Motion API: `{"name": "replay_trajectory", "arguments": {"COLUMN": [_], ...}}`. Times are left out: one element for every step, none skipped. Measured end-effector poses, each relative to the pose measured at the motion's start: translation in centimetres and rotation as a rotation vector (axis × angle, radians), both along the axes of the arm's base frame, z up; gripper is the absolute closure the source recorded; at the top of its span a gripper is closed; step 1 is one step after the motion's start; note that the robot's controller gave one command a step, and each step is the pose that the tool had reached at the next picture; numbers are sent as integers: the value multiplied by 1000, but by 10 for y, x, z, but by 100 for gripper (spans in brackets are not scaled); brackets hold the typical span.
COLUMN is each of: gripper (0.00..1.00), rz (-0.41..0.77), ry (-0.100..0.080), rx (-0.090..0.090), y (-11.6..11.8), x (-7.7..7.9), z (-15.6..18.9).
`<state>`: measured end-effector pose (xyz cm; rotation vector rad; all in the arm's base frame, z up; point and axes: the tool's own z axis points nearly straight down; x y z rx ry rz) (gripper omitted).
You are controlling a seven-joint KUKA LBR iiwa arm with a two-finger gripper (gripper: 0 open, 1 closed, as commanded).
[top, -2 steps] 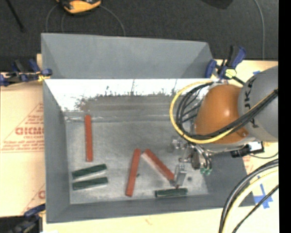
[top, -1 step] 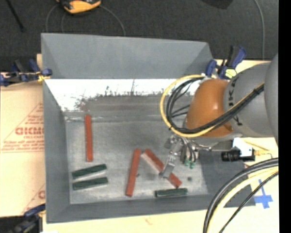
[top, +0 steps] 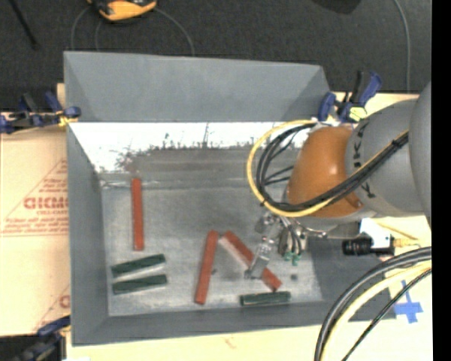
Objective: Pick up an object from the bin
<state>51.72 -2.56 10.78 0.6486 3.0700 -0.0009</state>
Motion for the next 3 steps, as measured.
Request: {"name": "replay_trajectory", "arguments": {"gripper": [0, 100, 100], "rz": [-166, -98, -98], "ry": [1, 1, 1], "rx": [2, 0, 0], "y": [15, 3, 3], "x": [-19, -11, -11], "z": [-33, -37, -37]}}
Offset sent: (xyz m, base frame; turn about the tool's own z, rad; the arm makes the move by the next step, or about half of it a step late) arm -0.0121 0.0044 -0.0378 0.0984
